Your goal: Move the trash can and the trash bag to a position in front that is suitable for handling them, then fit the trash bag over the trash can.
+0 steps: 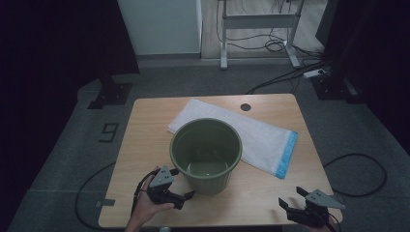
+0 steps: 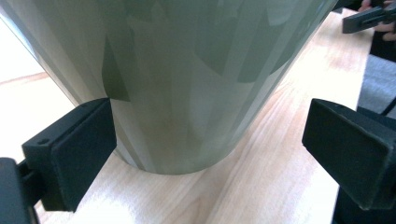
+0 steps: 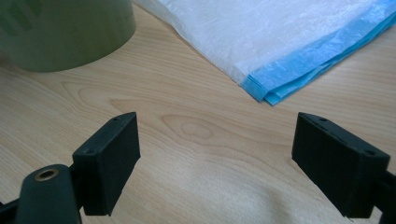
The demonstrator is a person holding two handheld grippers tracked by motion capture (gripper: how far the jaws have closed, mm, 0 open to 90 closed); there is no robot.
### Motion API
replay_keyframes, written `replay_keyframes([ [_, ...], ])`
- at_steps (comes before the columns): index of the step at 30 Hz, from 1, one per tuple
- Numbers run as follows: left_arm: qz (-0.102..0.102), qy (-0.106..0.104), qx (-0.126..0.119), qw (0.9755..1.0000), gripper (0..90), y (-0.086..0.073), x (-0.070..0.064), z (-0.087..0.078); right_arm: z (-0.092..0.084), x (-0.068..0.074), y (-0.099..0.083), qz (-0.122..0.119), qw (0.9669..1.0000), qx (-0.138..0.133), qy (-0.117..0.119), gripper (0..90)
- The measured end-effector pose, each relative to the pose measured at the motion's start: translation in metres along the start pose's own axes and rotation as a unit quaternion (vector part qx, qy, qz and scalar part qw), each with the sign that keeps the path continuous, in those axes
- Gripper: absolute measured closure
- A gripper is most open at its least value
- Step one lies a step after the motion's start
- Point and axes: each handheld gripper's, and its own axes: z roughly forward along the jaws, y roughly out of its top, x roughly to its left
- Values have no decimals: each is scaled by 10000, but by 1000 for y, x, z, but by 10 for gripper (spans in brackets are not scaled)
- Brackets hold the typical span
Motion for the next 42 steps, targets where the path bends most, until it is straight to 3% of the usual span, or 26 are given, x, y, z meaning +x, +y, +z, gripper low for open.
replay_keyframes([
  [6, -148, 280, 36, 9995, 35, -5, -2, 3, -5, 1, -2, 0, 10000, -14, -35, 147],
  [10, -219, 411, 28, 9989, 33, -18, -5, -12, -6, 2, -3, -5, 10000, -26, -47, 147],
  [16, -334, 450, 41, 9984, 51, -30, -4, -22, 1, 7, 0, -80, 10000, 5, -14, 146],
  [18, -455, 490, 2, 9978, 75, -36, -2, -25, 3, 10, 1, -121, 9999, 25, -6, 146],
  [23, -573, 654, 41, 9962, 79, -43, 0, -26, 4, 12, 2, -193, 9998, 54, -41, 141],
  [31, -718, 720, 82, 9948, 75, -56, 8, -28, 13, 12, 15, -262, 9996, -7, -103, 138],
  [35, -801, 739, 7, 9940, 73, -60, 14, -34, 25, 11, 29, -344, 9993, 6, -137, 142],
  [42, -930, 812, -123, 9923, 76, -67, 20, -48, 62, 9, 56, -235, 9996, 132, -18, 142],
])
